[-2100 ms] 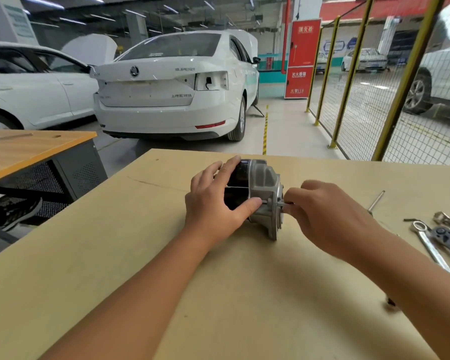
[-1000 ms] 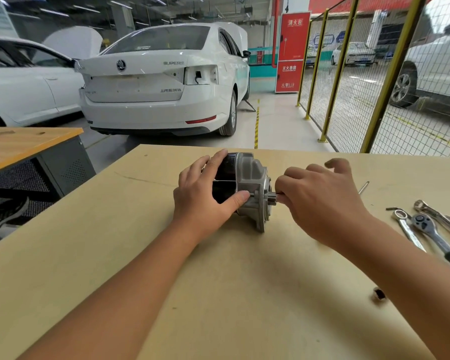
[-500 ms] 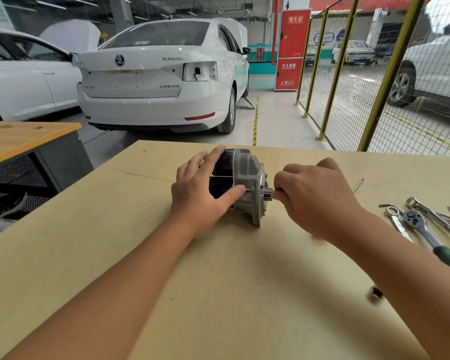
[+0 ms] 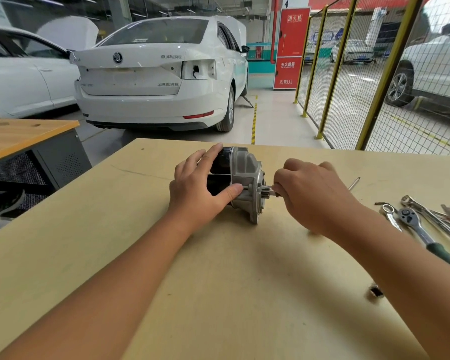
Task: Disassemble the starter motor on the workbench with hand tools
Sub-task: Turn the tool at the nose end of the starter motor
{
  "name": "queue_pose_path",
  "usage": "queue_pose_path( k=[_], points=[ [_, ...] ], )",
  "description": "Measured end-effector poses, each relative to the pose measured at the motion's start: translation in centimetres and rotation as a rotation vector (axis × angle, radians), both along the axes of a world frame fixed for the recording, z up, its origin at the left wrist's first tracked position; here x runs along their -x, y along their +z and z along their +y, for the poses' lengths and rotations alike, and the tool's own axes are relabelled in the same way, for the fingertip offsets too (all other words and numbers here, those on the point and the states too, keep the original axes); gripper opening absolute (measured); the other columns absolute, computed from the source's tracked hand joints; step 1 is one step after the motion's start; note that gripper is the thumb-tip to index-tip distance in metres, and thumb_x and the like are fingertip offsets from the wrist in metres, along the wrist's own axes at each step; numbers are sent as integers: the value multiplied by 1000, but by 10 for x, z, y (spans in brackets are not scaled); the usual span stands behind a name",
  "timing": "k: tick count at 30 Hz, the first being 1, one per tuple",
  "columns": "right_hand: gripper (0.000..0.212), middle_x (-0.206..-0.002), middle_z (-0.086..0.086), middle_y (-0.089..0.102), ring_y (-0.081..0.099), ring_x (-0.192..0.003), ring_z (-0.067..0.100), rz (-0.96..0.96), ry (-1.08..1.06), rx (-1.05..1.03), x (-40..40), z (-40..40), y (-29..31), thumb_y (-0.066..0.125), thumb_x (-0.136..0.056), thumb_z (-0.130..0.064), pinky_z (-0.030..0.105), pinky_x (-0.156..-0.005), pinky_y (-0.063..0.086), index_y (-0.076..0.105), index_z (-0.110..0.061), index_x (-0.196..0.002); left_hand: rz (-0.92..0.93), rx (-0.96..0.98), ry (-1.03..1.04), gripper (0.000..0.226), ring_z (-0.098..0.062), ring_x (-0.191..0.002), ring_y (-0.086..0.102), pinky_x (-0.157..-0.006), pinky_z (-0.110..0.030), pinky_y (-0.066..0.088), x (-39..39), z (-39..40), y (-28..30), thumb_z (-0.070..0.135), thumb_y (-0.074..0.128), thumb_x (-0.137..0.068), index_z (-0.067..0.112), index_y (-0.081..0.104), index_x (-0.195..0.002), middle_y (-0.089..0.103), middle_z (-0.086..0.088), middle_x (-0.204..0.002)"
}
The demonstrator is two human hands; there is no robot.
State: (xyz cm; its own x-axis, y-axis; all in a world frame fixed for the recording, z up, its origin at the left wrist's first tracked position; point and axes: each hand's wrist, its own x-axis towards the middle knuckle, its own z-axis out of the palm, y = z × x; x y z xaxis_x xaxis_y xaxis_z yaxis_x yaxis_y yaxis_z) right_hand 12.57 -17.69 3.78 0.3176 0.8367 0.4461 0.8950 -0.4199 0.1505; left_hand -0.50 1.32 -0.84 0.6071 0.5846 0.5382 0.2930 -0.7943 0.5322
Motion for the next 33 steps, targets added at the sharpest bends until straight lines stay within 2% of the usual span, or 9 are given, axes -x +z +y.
queue_pose_path(
  k=[3, 6, 9, 12, 17, 22, 25, 29, 33],
  points=[
    [13, -98, -11, 60, 58, -95, 22, -115, -60, 27, 3, 0, -4, 53, -101, -38, 50, -93, 35, 63, -31, -102, 2, 5, -6, 92, -26, -139, 38, -111, -50, 41, 1, -1, 1, 69, 66, -74, 44, 35, -157, 43, 5, -156],
    [15, -98, -11, 61, 59, -95, 23, -121, -78, 14, 4, -1, -1, 56, -98, -44, 53, -96, 35, 59, -29, -100, 3, 5, 1, 93, -26, -139, 39, -111, -49, 41, 1, -1, 1, 70, 65, -73, 44, 35, -157, 43, 5, -155],
    [19, -85, -8, 59, 61, -74, 26, -51, -9, -8, 4, -1, -2, 57, -99, -42, 39, -73, 46, 45, -27, -98, 5, 2, -1, 94, -27, -139, 39, -111, -49, 41, 1, -2, 2, 70, 64, -73, 43, 35, -157, 43, 4, -156],
    [16, -84, -3, 59, 56, -67, 28, 54, 47, -14, 5, 0, -1, 53, -101, -41, 32, -52, 42, 47, -26, -105, 6, 5, 0, 93, -27, -139, 39, -111, -49, 41, 1, -3, 3, 70, 64, -73, 43, 35, -157, 43, 4, -156],
    [29, -88, -1, 55, 57, -72, 25, 72, 73, 3, -3, 0, -1, 42, -104, -35, 36, -68, 42, 65, -18, -100, 14, 11, -3, 94, -26, -139, 38, -112, -49, 40, 2, -3, 3, 70, 64, -73, 44, 34, -157, 42, 5, -156],
    [16, -91, -10, 62, 62, -78, 21, -86, 5, -31, 0, -1, -3, 55, -99, -39, 39, -79, 36, 65, -29, -93, 12, 6, -3, 94, -26, -139, 38, -111, -50, 40, 1, -3, 3, 70, 64, -73, 44, 34, -157, 42, 5, -156],
    [14, -88, -11, 63, 64, -79, 23, -101, 7, -47, 2, -1, -1, 64, -93, -44, 38, -76, 38, 63, -30, -91, 7, 8, -4, 93, -26, -139, 38, -112, -50, 40, 1, -2, 2, 70, 65, -73, 44, 34, -157, 42, 5, -156],
    [14, -81, -8, 61, 57, -64, 25, 12, 52, -69, 0, -1, -3, 57, -99, -41, 28, -51, 39, 56, -28, -97, 0, 4, -6, 90, -26, -140, 37, -112, -52, 40, 0, 0, 0, 67, 72, -79, 45, 34, -157, 42, 6, -156],
    [24, -72, -1, 53, 51, -62, 27, 149, 113, -110, -3, -1, -3, 52, -101, -36, 36, -52, 44, 61, -19, -86, 8, 5, -5, 92, -24, -140, 37, -112, -51, 41, 1, 0, 1, 71, 64, -74, 46, 33, -157, 42, 7, -156]
  ],
)
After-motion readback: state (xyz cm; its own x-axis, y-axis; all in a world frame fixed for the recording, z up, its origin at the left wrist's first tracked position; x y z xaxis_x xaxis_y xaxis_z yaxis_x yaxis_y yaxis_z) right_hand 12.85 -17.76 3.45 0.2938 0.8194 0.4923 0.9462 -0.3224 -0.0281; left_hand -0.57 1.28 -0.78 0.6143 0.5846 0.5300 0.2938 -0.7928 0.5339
